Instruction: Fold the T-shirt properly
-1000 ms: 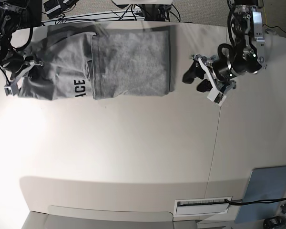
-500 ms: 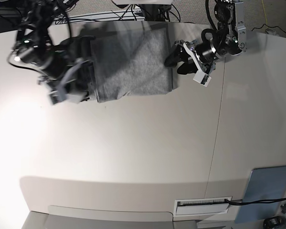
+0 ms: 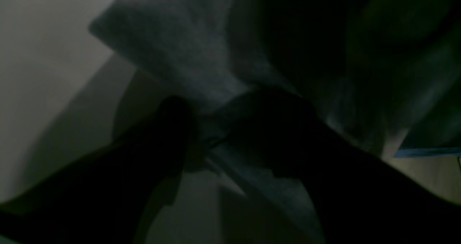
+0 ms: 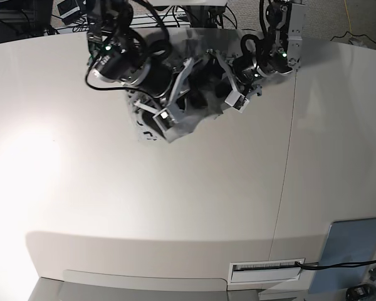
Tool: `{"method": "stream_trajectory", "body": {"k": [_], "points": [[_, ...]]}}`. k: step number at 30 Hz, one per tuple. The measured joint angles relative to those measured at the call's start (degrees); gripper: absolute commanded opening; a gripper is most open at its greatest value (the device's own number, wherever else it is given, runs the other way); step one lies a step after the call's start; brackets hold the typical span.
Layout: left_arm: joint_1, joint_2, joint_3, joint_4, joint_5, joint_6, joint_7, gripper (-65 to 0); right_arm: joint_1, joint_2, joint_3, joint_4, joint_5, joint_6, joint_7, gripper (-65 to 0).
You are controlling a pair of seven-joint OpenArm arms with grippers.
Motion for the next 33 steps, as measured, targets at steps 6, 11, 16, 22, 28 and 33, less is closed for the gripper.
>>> {"method": "stream_trajectory", "body": {"k": [6,11,16,22,28,33], "points": [[-0.8,-1.0,0.3,0.0,-0.2,1.0,0.4,-31.6,0.0,0.0,-1.7,0.0,-3.4,2.4,-0.1,-65.0],[-2.1,-1.5,0.3,-0.2,0.0,1.0,1.4,-31.6,-0.3,0.0,-1.7,0.0,0.4,5.1,-0.2,-41.9],[-2.5,-1.5,0.3,-0.2,0.0,1.0,1.6,-31.6,-0.3,0.0,-1.7,0.0,9.9,6.9,-1.9,-41.5],[-3.3,-2.4,-1.4,0.0,0.2,1.1,2.2,-31.6,-0.1,0.0,-0.9,0.0,10.6,7.7,-2.0,-41.5],[-3.1,-3.5,-12.3,2.8,2.6,2.7,4.7,-31.6,0.0,0.0,10.7,0.0,9.9,7.6,-0.7,-41.6],[-2.9,-3.5,-20.2,5.7,-13.2,-3.2,15.6,-31.6,0.2,-0.3,25.3,0.0,8.8,7.7,-0.1,-41.6]]}}
